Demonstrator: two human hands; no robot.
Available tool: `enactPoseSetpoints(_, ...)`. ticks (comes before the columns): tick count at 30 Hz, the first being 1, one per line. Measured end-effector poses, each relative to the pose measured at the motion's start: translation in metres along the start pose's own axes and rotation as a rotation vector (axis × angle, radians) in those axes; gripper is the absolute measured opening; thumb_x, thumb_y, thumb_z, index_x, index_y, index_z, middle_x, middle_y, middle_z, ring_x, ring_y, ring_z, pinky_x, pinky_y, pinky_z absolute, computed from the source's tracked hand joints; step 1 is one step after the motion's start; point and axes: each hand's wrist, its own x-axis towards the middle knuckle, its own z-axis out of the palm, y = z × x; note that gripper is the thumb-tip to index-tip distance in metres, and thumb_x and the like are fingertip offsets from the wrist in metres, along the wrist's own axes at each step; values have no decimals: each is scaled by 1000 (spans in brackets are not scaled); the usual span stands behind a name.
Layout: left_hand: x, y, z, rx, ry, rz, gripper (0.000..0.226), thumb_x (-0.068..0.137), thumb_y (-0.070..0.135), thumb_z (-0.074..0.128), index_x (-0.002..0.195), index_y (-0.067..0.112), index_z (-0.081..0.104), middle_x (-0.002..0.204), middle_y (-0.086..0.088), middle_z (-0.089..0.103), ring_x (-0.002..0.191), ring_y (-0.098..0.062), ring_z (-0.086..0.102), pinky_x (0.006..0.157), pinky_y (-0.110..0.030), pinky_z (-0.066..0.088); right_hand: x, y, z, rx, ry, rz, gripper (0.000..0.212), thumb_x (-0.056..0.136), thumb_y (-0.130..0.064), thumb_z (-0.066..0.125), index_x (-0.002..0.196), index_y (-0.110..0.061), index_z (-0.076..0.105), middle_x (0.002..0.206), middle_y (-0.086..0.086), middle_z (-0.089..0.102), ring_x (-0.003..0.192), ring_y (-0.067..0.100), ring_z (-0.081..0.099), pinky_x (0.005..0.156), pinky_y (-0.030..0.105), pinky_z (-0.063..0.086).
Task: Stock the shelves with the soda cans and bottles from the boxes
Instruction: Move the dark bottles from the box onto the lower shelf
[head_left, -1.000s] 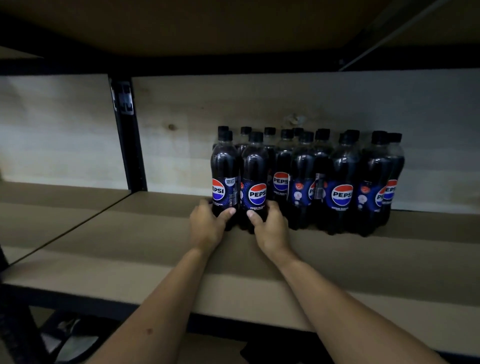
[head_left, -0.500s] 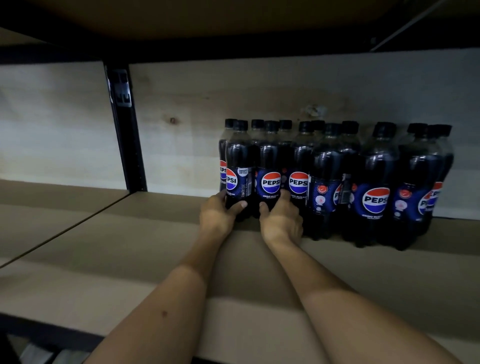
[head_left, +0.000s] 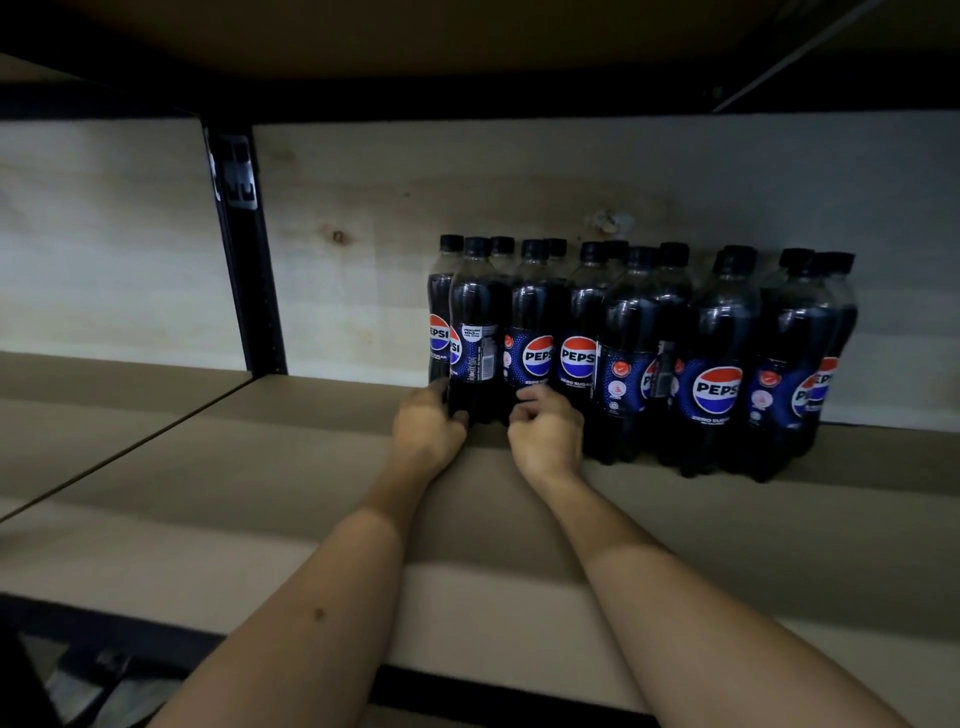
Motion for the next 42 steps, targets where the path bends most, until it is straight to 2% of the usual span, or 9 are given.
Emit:
enactPoseSetpoints(4,-25,7,-13,131,-110,4,51,84,13,60,134,13,49,113,-17,65,111,-39,56,94,-42,48,-17,-1,-12,-109,-112,8,27,87,-7,57,110,-9,71,109,11,72,104,25,66,93,26,49)
enactPoseSetpoints(13,-109,21,-46,293,-285,37,32,94,27,51,118,11,65,125,-16,63,116,-33,57,97,-34,46,-83,-7,-70,-334,-247,12,18,87,-12,56,85,-17,73,104,7,73,104,28,64,91,29,49)
enactPoseSetpoints(18,-173,30,-73,433,-266,114,34,96,31,44,118,15,64,118,-21,65,109,-41,58,89,-42,50,-134,-10,-105,-513,-367,-60,25,89,-28,57,107,-18,71,114,7,71,112,30,61,91,33,47)
enactPoseSetpoints(23,-236,24,-83,310,-128,278,40,99,26,38,124,7,62,133,-13,60,127,-31,52,103,-41,42,-192,-9,-133,-593,-317,-237,31,97,-27,46,117,-18,67,120,6,68,115,29,58,87,36,49)
enactPoseSetpoints(26,-275,13,-83,347,-67,373,48,95,27,50,138,6,50,145,-11,49,138,-28,41,113,-39,30,-234,7,-143,-607,-264,-393,42,96,-24,51,137,-13,55,146,5,51,140,22,39,115,38,29)
enactPoseSetpoints(29,-317,-6,-76,290,-117,358,56,95,23,57,146,10,39,158,-6,28,147,-23,26,113,-33,29,-278,29,-146,-474,-260,-409,52,93,-18,58,144,-11,47,158,5,32,150,20,18,122,38,17)
enactPoseSetpoints(34,-391,-54,-53,354,-596,136,45,90,25,56,134,21,53,138,-7,56,124,-29,54,99,-37,47,-366,84,-133,-316,-500,-124,43,90,-12,60,133,-8,58,146,11,50,138,24,44,114,31,33)
enactPoseSetpoints(37,-433,-77,-47,460,-907,9,39,90,23,56,128,18,59,125,-11,63,113,-29,59,87,-28,45,-421,118,-133,-383,-774,100,40,93,-21,58,133,-16,59,124,12,67,99,17,65,90,28,47)
enactPoseSetpoints(42,-486,-88,-39,663,-1313,8,48,88,27,61,134,19,52,130,-10,54,120,-29,53,96,-33,44,-495,170,-120,-381,-1240,349,46,83,-39,73,124,-19,64,123,1,67,114,17,62,98,31,48)
